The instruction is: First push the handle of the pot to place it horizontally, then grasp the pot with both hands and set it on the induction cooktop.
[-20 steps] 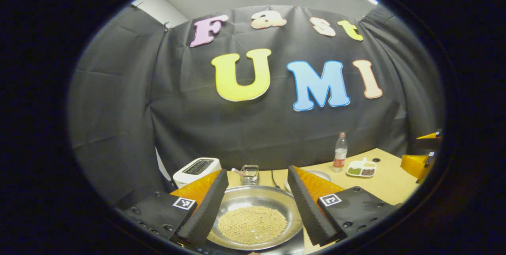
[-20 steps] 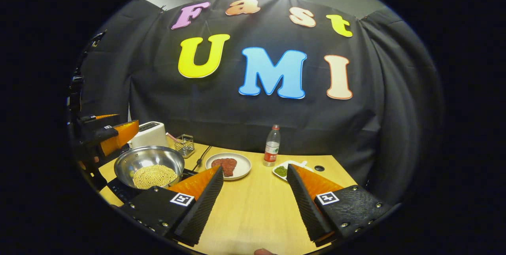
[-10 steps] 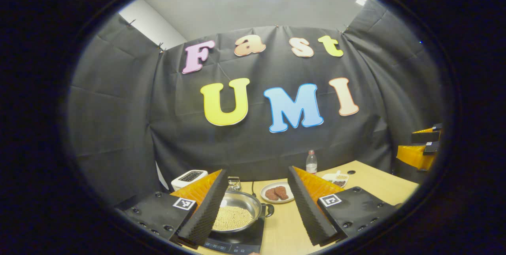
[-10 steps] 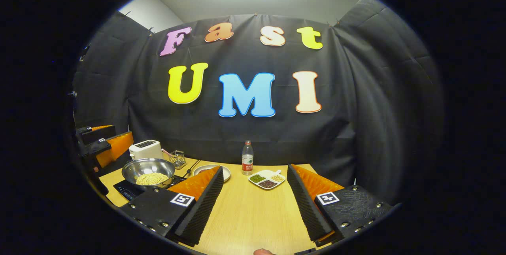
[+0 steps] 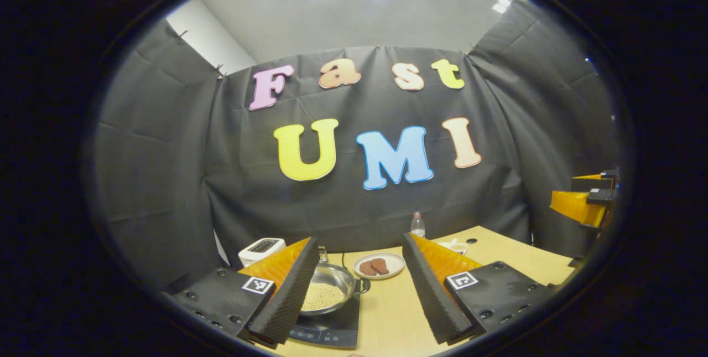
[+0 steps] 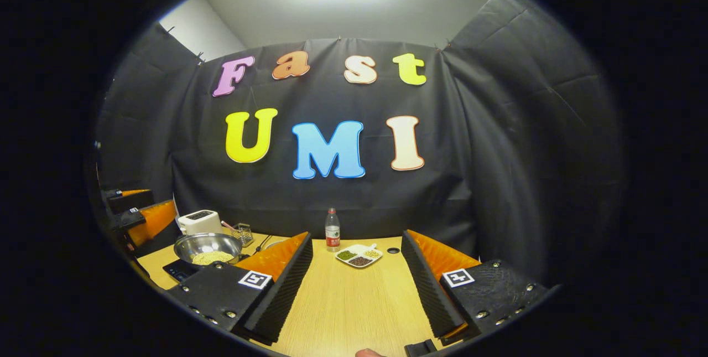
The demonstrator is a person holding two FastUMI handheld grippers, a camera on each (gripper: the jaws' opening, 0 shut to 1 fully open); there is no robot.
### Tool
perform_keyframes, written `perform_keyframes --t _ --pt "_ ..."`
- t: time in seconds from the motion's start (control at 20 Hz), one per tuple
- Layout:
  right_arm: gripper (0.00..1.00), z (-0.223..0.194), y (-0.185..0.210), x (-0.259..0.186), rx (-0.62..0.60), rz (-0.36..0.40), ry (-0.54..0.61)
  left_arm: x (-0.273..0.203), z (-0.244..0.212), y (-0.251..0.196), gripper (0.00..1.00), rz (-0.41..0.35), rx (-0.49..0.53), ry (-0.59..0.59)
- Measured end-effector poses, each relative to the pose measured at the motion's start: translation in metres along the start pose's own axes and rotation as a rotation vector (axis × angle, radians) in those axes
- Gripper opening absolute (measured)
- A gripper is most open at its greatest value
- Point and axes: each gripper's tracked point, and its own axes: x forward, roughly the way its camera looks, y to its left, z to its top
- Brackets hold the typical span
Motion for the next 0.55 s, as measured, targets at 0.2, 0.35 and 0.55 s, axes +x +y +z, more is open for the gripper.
perform_keyframes --t 0.2,0.35,0.55 --pt "0.96 0.005 0.004 -0.007 -0.009 -0.018 -0.006 -0.006 0.006 0.012 0.98 0.007 -0.016 -0.017" --pt "0.96 0.01 0.002 -0.013 -0.011 -0.033 -0.012 -0.01 0.003 0.027 0.98 0.033 -0.037 -0.014" --pt "0.96 0.01 0.002 -0.023 -0.012 -0.03 -0.011 -0.025 -0.001 0.045 0.98 0.074 -0.049 -0.009"
